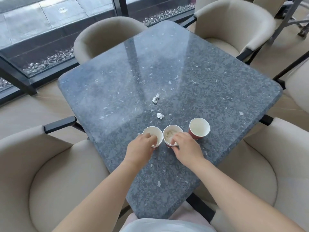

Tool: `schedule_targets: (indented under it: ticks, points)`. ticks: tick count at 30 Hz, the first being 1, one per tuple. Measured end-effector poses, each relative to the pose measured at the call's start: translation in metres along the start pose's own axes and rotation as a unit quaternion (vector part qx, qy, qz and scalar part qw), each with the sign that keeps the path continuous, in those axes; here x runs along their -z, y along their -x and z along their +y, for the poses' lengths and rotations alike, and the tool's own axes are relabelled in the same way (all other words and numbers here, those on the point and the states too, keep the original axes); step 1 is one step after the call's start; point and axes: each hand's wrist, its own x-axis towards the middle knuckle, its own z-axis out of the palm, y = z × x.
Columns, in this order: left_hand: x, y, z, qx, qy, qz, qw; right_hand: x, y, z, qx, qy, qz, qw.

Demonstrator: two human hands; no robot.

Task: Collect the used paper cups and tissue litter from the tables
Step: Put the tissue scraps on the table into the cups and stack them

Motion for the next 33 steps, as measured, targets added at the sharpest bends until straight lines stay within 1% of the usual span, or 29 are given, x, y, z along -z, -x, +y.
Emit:
schedule_targets:
  ticks: [4, 8, 12, 17, 24, 28, 30, 33]
  points:
    - [-0.005, -0.004, -0.002, 0.025, 0.021, 0.009, 0.999, 0.002, -0.003, 0.003, 0.021, -0.004, 0.001, 1.000]
    - [0.002, -0.010, -0.001, 0.047, 0.086, 0.050, 0.994, 0.012, -0.012, 0.007, 0.025, -0.042, 0.023, 0.999]
    - [0.018, -0.024, -0.002, 0.040, 0.107, 0.084, 0.990, 0.025, -0.030, 0.006, 0.023, -0.083, 0.036, 0.996]
    - [0.036, -0.044, -0.007, 0.041, 0.132, 0.109, 0.984, 0.035, -0.057, 0.004, 0.024, -0.092, 0.036, 0.995]
    - [0.045, -0.079, -0.028, 0.078, 0.187, 0.100, 0.974, 0.035, -0.102, 0.003, 0.016, -0.096, 0.019, 0.995]
    - [0.040, -0.106, -0.039, 0.079, 0.181, 0.080, 0.977, 0.029, -0.136, 0.002, 0.010, -0.073, -0.001, 0.997]
    - [0.032, -0.119, -0.045, 0.086, 0.189, 0.070, 0.976, 0.021, -0.150, 0.003, 0.005, -0.057, -0.023, 0.998]
    - [0.024, -0.140, -0.054, 0.087, 0.189, 0.052, 0.977, 0.010, -0.170, 0.004, 0.001, -0.035, -0.079, 0.996]
